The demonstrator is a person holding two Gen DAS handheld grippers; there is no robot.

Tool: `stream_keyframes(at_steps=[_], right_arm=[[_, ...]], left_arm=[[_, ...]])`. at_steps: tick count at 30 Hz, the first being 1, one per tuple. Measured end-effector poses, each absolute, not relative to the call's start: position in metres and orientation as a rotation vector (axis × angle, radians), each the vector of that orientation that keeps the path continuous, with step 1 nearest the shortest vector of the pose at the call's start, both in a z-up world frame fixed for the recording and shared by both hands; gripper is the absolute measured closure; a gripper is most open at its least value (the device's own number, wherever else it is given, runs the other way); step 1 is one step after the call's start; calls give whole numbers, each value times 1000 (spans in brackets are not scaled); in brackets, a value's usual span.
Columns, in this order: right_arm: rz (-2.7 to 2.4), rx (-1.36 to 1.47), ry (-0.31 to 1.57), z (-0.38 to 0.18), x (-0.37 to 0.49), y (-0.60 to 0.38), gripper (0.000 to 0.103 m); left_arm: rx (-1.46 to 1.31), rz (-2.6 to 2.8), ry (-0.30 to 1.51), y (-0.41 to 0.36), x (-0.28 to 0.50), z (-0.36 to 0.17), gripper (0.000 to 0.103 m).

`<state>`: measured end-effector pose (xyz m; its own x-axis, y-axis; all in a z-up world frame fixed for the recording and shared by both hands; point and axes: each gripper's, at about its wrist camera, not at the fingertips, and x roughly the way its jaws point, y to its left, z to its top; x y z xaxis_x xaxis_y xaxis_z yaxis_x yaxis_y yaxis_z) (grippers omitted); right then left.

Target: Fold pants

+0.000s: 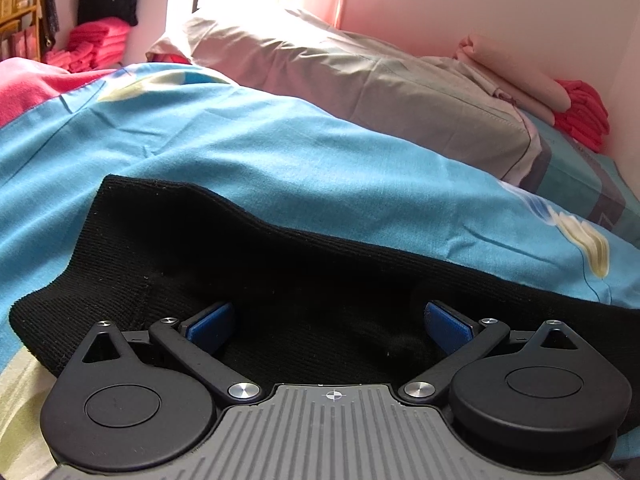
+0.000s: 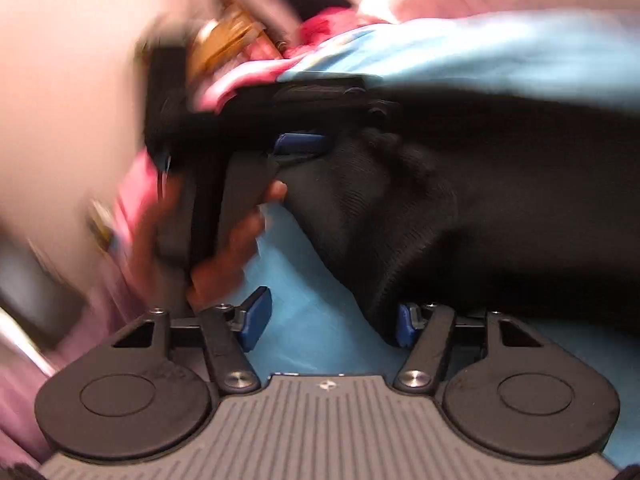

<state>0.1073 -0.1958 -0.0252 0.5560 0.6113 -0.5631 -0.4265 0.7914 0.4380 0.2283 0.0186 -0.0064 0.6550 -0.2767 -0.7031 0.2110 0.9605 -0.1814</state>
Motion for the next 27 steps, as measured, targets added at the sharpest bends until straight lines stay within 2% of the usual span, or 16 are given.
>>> stream_keyframes(at_steps=[1, 2, 3, 4, 6, 7, 8, 10, 12, 14, 16, 18, 27], right_arm=[[534, 358, 761, -27, 116, -212, 38], [446, 504, 793, -34, 125, -231, 42], [444, 565, 820, -39, 126, -239, 53], [487, 499, 833, -37, 120, -234, 52], [558, 174, 807, -17, 89, -204, 42], [584, 82, 787, -7, 75, -197, 42], [614, 94, 756, 4, 67, -200, 44], [596, 249, 667, 19, 70, -223, 39], [480, 351, 588, 16, 80, -243, 26], [365, 440, 593, 0, 100, -268, 25], [217, 491, 692, -21, 119, -296, 34], [164, 596, 720, -34, 120, -344, 101], [-220, 1041, 416, -52, 8, -578, 103]], left_arm=[[-83, -277, 810, 18, 228, -7, 0], [-82, -279, 808, 19, 228, -7, 0], [-83, -280, 807, 19, 228, -7, 0], [-84, -280, 807, 19, 228, -7, 0], [-81, -279, 806, 19, 228, -7, 0], [-77, -278, 806, 19, 228, -7, 0], [-72, -275, 805, 17, 227, -7, 0], [-56, -269, 801, 15, 226, -8, 0], [-27, -261, 794, 10, 224, -10, 0], [8, -254, 786, 6, 223, -11, 0], [26, -251, 781, 4, 222, -12, 0], [27, -250, 779, 4, 222, -13, 0], [55, -233, 770, -1, 220, -14, 0]])
